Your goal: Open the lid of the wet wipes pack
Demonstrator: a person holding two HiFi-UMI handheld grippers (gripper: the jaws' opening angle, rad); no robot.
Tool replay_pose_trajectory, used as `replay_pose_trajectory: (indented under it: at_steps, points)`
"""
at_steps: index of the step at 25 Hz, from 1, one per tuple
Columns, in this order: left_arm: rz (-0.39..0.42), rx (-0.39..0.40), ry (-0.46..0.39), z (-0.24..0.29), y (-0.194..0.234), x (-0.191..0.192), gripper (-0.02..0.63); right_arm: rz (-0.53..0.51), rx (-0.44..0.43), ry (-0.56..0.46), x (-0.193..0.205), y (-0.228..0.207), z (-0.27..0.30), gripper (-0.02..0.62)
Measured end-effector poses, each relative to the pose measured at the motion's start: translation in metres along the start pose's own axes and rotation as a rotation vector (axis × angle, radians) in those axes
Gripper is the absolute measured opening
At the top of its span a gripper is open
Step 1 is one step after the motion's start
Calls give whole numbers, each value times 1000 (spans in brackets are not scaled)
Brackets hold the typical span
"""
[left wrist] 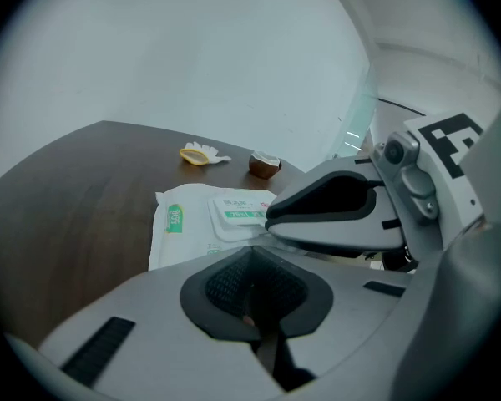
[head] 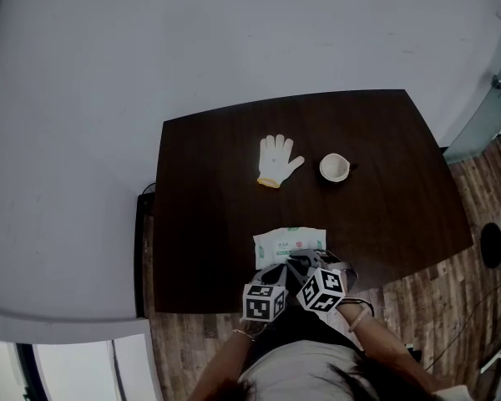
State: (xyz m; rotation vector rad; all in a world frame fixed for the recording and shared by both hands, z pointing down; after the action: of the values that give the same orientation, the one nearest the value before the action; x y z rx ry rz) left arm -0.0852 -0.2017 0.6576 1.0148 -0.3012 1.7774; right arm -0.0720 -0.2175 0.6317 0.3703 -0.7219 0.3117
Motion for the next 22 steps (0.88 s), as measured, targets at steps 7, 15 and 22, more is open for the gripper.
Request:
replay_pose_trajectory:
  at_steps: [7, 15, 22]
  points:
    - [-6, -11, 2, 0, 0, 0, 14, 40, 23, -77, -19, -18, -13, 37]
    - [-24, -7, -1, -1, -1, 0, 14, 58, 43, -106, -26, -27, -16, 37]
    - [-31, -5, -4, -1, 0, 1, 14, 47, 67, -122, -34, -40, -16, 37]
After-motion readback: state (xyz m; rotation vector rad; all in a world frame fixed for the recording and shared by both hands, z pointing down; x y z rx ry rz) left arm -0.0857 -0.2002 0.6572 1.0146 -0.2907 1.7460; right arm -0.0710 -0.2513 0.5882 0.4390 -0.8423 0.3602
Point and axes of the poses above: the fingertips, and each gripper's own axes: z forward along the fingers, y to its left, x out of its underside, the point moved 1 cm from there along -z, backward along the fingers, and after that the axes turned 8 degrees about z, right-handed, at the moved point
